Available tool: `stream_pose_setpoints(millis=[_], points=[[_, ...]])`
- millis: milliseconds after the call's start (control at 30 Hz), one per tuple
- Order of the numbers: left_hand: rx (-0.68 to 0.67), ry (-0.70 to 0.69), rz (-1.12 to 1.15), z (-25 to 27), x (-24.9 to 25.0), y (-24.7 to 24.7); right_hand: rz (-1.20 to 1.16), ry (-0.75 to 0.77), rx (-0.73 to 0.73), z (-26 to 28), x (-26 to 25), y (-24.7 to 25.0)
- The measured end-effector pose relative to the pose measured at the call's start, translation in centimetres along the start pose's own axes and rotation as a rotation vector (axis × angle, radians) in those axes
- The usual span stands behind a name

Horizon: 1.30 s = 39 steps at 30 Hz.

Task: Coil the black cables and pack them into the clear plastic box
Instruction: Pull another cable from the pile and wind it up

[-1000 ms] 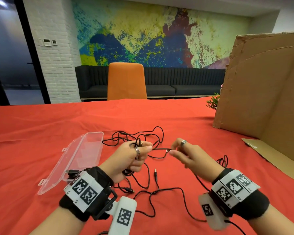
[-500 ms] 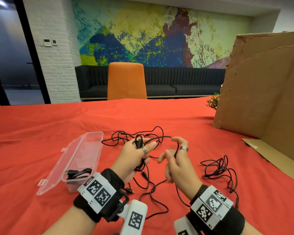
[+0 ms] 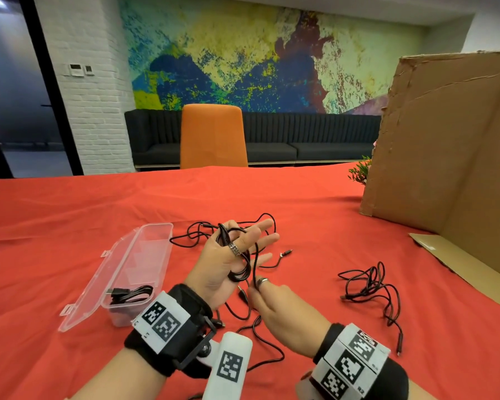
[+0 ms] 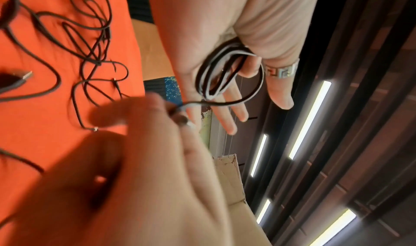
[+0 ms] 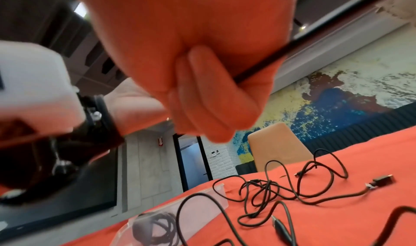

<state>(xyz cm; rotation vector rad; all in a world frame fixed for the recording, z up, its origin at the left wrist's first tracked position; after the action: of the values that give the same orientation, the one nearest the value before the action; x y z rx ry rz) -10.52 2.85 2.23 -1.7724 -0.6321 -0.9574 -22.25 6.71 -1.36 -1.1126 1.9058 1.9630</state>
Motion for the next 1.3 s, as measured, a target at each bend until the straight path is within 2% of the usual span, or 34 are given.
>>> stream_pose_setpoints(millis=[100, 233, 300, 400, 467, 500, 633, 733, 767, 867, 967, 1100, 1167, 1300], points=[[-0.006, 0.004, 0.058, 0.1, 0.3, -0.5, 0.031, 0.016, -0.101, 0.2, -0.5, -0.1], [0.148, -0.078, -0.021, -0.2, 1.6, 0.0, 0.081, 0.024, -0.209, 1.4, 0.4, 1.5], [0.209, -0.141, -0.15, -0.2, 2.3, 0.9, 0.195, 0.011, -0.195, 2.1, 1.4, 2.3], [0.233, -0.23, -0.507, -0.3, 2.5, 1.6, 0.389, 0.073, -0.079, 2.9, 1.8, 2.9], [0.154, -0.197, -0.731, -0.1, 1.9, 1.4, 0.423, 0.182, 0.012, 2.9, 1.3, 3.2], [0.086, -0.132, -0.782, 0.1, 1.5, 1.1, 0.414, 0.222, 0.061, 2.7, 1.0, 3.6], [-0.189, 0.215, -0.623, 1.1, 0.3, 0.4, 0.31, 0.291, 0.275, 1.6, 0.4, 5.2], [-0.4, 0.346, -0.607, 1.7, -0.1, 0.4, 0.372, 0.285, 0.279, 1.0, -0.3, 5.3], [-0.423, 0.37, -0.596, 1.9, -0.2, 0.4, 0.36, 0.258, 0.257, 0.7, -0.1, 5.2], [-0.304, 0.415, -0.405, 1.9, 0.0, 0.5, 0.121, 0.203, 0.228, 0.0, 1.3, 5.4], [-0.15, 0.356, -0.126, 1.2, 0.7, 0.9, -0.084, 0.152, 0.289, 0.3, 3.5, 5.8], [0.015, 0.228, -0.19, 0.3, 0.4, 0.8, -0.107, 0.095, 0.31, 0.6, 3.7, 4.8], [0.08, 0.15, -0.232, 0.0, -0.3, 0.3, -0.097, 0.088, 0.266, 0.4, 2.5, 3.7], [0.052, 0.027, -0.238, -0.1, -1.0, -0.3, -0.042, 0.055, 0.097, 0.2, 0.1, 1.6]])
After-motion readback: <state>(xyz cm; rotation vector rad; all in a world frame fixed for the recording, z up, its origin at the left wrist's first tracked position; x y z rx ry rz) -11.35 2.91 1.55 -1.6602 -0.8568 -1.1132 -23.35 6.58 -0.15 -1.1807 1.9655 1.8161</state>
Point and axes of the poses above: each hand's wrist, its own z-axis away from the middle knuckle, its own y-axis out of the back of the hand, x = y × z, the point moved 1 cm from there along -z, towards the middle knuckle, and after that the axes turned 2 degrees about -z, right-handed, at the moved point
